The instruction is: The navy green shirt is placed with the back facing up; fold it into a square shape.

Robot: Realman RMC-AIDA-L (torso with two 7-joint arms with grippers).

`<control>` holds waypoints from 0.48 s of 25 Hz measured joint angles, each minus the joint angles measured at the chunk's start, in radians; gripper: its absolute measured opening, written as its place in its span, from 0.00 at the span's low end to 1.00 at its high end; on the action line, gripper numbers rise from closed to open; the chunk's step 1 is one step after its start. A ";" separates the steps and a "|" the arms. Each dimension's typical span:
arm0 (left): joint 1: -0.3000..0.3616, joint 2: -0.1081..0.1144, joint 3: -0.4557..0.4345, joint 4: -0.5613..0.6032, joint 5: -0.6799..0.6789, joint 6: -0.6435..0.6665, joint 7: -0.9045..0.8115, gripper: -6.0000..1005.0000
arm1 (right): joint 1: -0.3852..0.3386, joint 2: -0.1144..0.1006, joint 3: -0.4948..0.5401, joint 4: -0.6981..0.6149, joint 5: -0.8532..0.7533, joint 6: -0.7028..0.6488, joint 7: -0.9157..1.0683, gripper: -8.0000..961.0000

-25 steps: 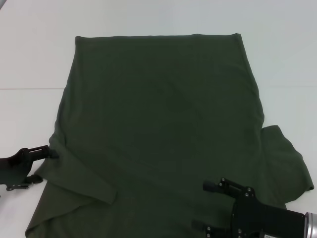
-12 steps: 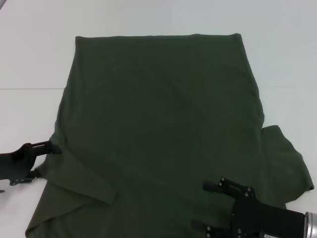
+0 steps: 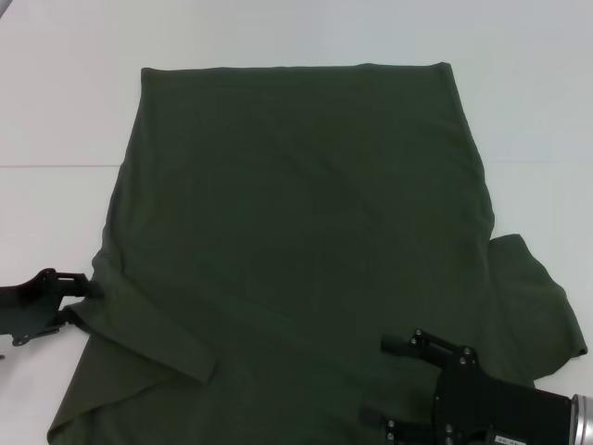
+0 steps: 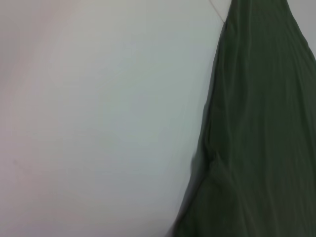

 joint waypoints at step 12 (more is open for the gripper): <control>0.003 -0.011 0.024 0.006 0.000 -0.024 0.007 0.23 | -0.001 -0.001 0.000 0.003 0.006 -0.004 0.000 0.93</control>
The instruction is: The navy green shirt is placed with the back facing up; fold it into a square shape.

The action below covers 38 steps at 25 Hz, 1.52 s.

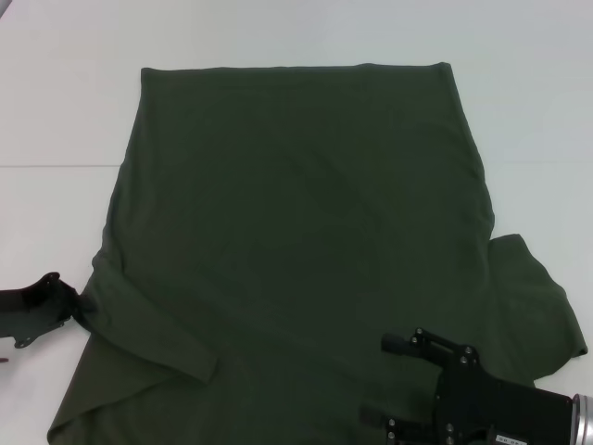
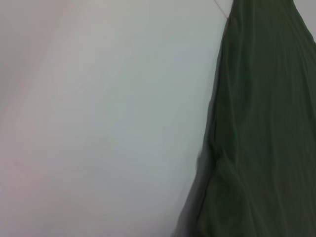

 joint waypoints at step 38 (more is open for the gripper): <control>-0.009 -0.103 -0.015 -0.024 -0.343 -0.057 0.151 0.05 | 0.005 0.002 0.000 -0.004 0.000 0.000 0.000 0.93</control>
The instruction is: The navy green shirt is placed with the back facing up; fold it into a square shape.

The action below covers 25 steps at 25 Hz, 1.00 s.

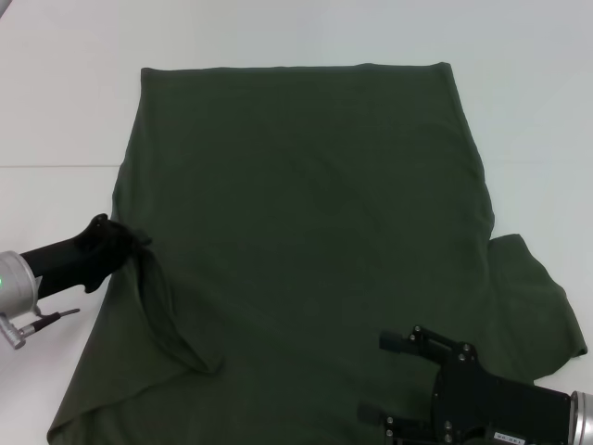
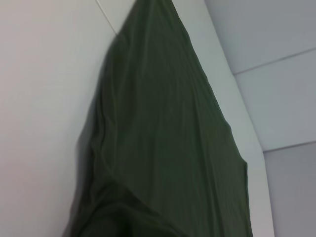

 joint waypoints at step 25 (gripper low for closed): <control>0.000 -0.004 0.002 -0.114 -0.181 -0.001 0.145 0.61 | 0.003 0.000 0.000 0.004 0.000 -0.003 -0.001 0.93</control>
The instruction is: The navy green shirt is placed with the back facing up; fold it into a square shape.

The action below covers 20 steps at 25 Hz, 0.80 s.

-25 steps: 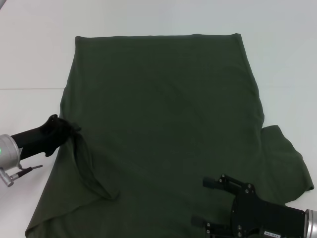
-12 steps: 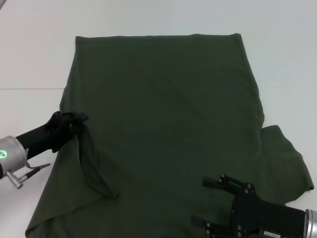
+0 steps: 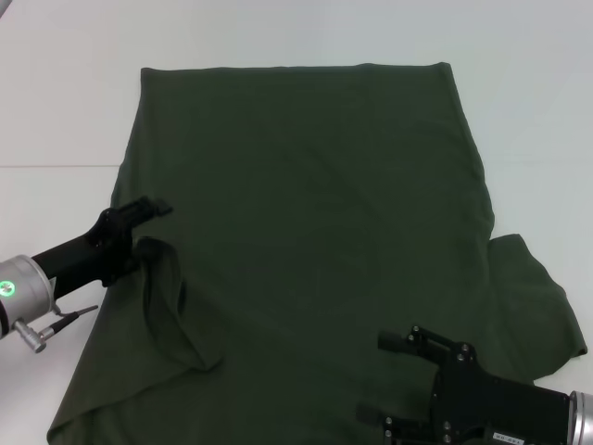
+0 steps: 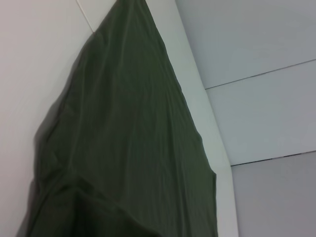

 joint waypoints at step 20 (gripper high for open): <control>-0.032 -0.020 0.011 -0.040 -0.098 0.038 0.046 0.89 | -0.003 0.000 0.000 0.000 0.000 -0.001 0.000 0.93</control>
